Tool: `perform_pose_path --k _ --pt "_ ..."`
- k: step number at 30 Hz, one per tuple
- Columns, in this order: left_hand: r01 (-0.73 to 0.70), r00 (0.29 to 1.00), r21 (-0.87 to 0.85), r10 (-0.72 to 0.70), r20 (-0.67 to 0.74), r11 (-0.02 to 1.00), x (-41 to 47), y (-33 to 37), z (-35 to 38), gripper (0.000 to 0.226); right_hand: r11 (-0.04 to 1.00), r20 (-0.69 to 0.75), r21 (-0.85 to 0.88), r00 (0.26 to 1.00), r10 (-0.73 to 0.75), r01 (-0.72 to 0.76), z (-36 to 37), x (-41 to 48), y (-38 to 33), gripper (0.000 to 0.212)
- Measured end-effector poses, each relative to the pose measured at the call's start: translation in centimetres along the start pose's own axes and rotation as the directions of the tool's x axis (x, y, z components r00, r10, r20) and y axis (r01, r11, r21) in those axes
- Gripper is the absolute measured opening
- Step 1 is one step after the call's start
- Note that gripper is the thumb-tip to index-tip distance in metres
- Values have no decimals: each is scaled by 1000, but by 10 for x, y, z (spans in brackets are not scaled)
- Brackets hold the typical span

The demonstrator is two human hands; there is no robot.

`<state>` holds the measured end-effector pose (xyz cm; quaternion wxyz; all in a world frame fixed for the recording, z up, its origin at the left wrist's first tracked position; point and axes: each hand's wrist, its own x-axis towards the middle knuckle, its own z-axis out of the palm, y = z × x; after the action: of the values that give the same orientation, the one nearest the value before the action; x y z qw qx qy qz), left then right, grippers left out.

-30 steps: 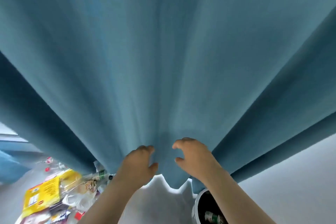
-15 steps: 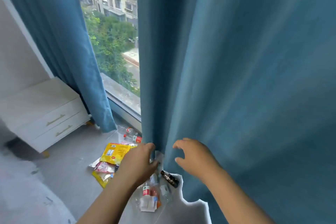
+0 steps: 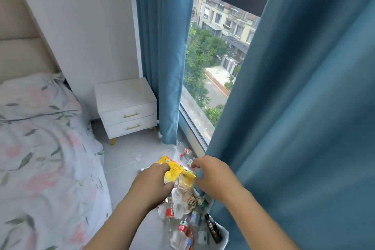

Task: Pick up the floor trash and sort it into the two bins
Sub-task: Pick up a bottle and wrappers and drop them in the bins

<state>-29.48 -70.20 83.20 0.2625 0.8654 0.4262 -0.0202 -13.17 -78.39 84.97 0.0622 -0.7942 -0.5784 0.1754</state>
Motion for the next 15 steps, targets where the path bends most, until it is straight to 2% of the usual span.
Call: perform_pose_path --k 6,15 --pt "125 991 -23 -126 -42 992 5 -13 -5 36 994 46 1 993 -113 113 7 35 -3 38" --pt "217 974 -73 -221 -45 973 34 -57 -24 40 982 98 12 977 -189 188 23 95 -26 38"
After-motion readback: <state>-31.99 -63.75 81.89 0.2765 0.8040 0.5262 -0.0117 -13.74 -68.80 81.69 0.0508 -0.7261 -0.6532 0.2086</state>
